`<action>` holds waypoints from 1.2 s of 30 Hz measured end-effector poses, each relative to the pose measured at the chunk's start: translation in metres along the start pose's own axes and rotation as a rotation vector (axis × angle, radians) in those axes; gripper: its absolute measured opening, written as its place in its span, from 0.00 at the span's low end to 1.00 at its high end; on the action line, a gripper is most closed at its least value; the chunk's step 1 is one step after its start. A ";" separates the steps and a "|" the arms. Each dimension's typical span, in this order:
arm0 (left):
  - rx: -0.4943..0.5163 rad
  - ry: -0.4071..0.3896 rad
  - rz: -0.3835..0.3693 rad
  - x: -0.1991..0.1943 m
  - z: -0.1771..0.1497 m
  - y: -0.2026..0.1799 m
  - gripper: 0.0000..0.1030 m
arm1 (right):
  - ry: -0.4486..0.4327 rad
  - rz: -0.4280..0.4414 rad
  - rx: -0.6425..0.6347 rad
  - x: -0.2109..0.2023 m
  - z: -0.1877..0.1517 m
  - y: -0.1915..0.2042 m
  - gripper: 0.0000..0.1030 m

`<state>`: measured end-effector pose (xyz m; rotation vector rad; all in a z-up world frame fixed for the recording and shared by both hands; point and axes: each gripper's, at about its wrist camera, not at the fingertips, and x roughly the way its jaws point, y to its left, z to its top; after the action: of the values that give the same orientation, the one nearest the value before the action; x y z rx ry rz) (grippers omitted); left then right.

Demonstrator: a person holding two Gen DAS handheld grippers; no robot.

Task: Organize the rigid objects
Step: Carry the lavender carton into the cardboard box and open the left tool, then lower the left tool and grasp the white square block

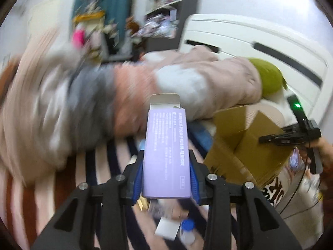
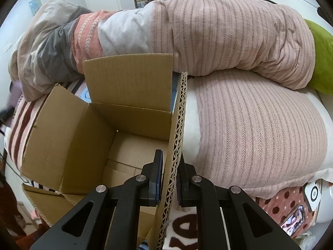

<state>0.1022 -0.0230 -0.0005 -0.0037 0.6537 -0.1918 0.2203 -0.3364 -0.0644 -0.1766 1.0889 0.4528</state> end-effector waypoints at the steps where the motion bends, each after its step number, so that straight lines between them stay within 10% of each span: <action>1: 0.048 -0.006 -0.025 0.001 0.012 -0.018 0.33 | 0.001 -0.001 -0.002 0.001 0.000 0.000 0.07; 5: 0.083 0.091 -0.246 0.026 0.040 -0.073 0.33 | -0.001 0.005 -0.003 0.002 0.002 0.000 0.07; 17: 0.179 0.385 -0.243 0.124 0.031 -0.135 0.34 | -0.014 0.017 0.007 -0.005 0.002 -0.003 0.07; 19: 0.180 0.377 -0.237 0.124 0.031 -0.136 0.38 | -0.014 0.019 0.009 -0.005 0.001 -0.003 0.07; 22: 0.154 0.333 -0.236 0.111 0.033 -0.130 0.73 | -0.012 0.018 0.009 -0.003 0.001 -0.002 0.07; 36: 0.084 0.122 -0.044 0.007 -0.019 -0.010 0.73 | -0.007 0.016 0.014 -0.001 0.002 -0.002 0.07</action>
<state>0.0940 -0.0331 -0.0196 0.0754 0.7668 -0.2631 0.2223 -0.3379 -0.0634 -0.1536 1.0869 0.4602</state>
